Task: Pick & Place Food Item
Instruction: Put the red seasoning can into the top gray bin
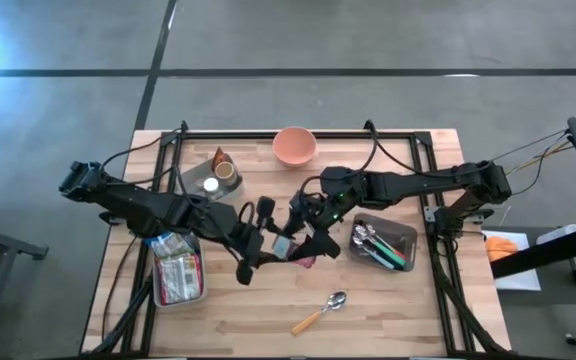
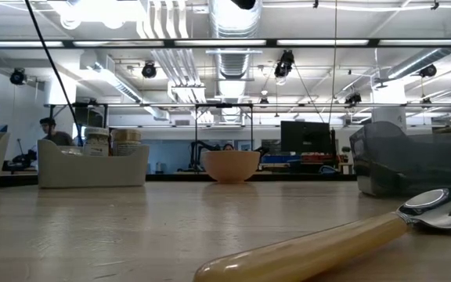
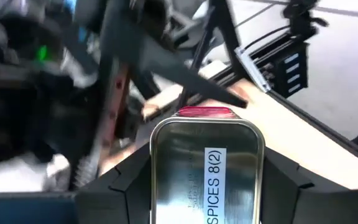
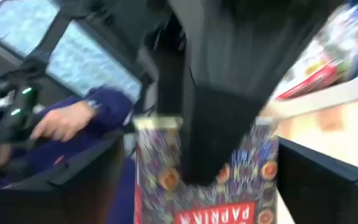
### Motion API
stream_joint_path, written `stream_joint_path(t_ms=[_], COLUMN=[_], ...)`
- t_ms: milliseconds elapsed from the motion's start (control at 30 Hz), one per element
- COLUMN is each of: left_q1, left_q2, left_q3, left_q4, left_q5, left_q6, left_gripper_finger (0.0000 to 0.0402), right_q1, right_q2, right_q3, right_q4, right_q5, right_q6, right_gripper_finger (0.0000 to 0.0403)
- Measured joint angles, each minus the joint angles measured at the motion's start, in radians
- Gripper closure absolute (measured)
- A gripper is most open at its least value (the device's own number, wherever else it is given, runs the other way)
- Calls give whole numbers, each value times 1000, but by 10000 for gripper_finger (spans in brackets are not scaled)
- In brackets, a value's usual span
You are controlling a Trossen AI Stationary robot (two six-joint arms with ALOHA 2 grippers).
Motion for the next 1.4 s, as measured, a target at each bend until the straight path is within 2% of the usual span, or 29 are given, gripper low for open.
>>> stream_joint_path(t_ms=[67, 133, 233, 433, 567, 700, 867, 1033, 1167, 1400], left_q1=[0, -2, -5, -12, -40, -74, -80, -72, -54, 36], left_q2=[-10, -24, -62, -168, -255, -337, -430, -487, -492, -463], left_q3=[-3, -4, -4, -11, -36, -118, -243, -356, -404, -433], left_q4=[-20, -34, -66, -146, -150, -69, 105, 465, 693, 950], left_q5=[-12, -26, -61, -236, -337, -430, -507, -593, -547, -224], left_q6=[-68, -138, -244, -467, -541, -556, -494, -273, -128, -122], left_gripper_finger=[195, 195, 195, 195, 195, 195, 195, 195, 195, 195], right_q1=[-1, -4, -6, -9, -10, -10, -9, -2, 0, 3], right_q2=[-4, -8, -14, -22, -28, -30, -41, -52, -49, -48], right_q3=[0, 1, 3, 36, 72, 110, 140, 141, 141, 141], right_q4=[6, 8, 6, -2, 0, -3, -28, -16, 50, 298], right_q5=[32, 55, 83, 147, 187, 252, 372, 464, 505, 504], right_q6=[-10, -12, -14, -92, -194, -283, -385, -433, -473, -509], right_gripper_finger=[17, 20, 39, 82, 101, 118, 137, 156, 164, 165])
